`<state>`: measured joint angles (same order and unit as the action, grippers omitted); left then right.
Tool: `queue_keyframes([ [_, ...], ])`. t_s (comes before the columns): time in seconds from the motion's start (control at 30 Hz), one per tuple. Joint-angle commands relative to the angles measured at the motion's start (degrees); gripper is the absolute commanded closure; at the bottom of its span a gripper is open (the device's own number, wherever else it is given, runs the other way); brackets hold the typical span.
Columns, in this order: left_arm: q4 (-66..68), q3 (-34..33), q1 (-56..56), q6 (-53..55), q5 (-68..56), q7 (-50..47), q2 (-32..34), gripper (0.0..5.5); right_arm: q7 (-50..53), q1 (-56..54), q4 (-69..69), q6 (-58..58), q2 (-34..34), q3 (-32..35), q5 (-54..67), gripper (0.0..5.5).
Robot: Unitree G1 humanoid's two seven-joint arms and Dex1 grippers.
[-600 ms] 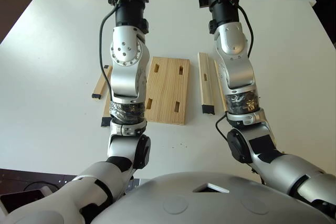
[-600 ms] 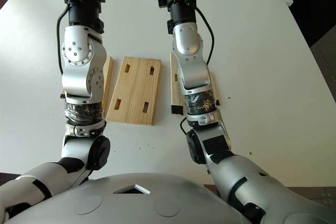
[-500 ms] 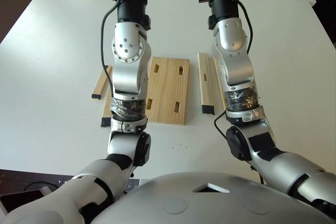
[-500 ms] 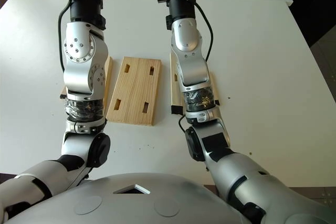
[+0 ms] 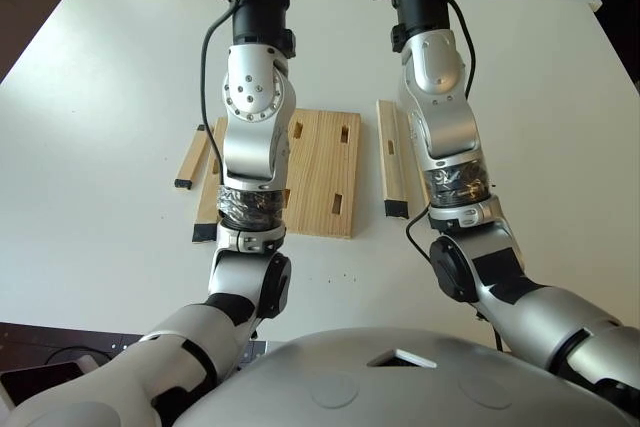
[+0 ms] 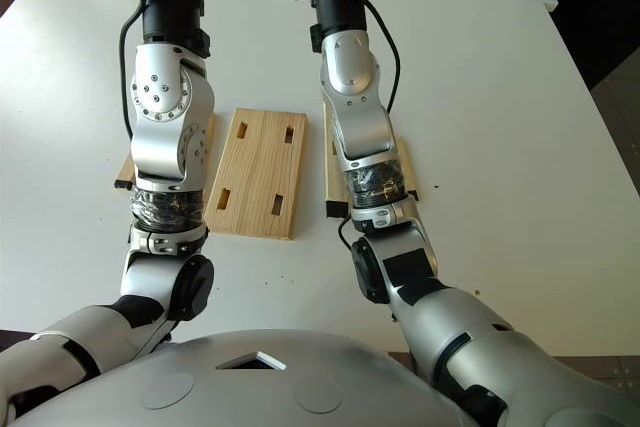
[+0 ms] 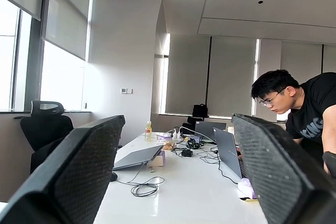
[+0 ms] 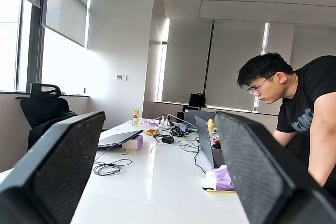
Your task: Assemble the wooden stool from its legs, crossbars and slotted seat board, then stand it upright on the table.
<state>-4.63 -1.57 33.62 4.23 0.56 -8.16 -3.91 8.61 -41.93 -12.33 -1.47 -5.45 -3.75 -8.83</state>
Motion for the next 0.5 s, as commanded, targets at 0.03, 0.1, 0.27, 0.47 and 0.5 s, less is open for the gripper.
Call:
queue_keyframes([
  [0.03,-0.4,1.1,-1.2,0.7,1.0,-0.3,-0.6,1.71,-0.6,0.6,0.8,-0.3,0.0,-0.4,0.2,1.67],
  [0.1,-0.8,1.7,-1.9,1.1,1.2,-0.2,-0.9,1.71,-0.7,1.2,1.3,-0.4,-0.2,-0.7,0.2,1.67],
  [0.27,-1.3,2.4,-2.8,1.8,1.4,0.0,-0.8,1.71,-0.5,2.5,2.5,-0.9,-1.3,-1.5,0.1,1.67],
  [0.47,-1.0,2.1,-2.2,1.9,1.5,-0.2,-0.3,1.71,-0.5,2.5,2.9,-1.0,-1.2,-1.9,-0.3,1.67],
  [0.5,-1.2,1.9,-2.2,1.9,1.6,-0.4,-0.2,1.71,-0.5,2.2,3.0,-1.0,-1.0,-1.8,-0.4,1.67],
])
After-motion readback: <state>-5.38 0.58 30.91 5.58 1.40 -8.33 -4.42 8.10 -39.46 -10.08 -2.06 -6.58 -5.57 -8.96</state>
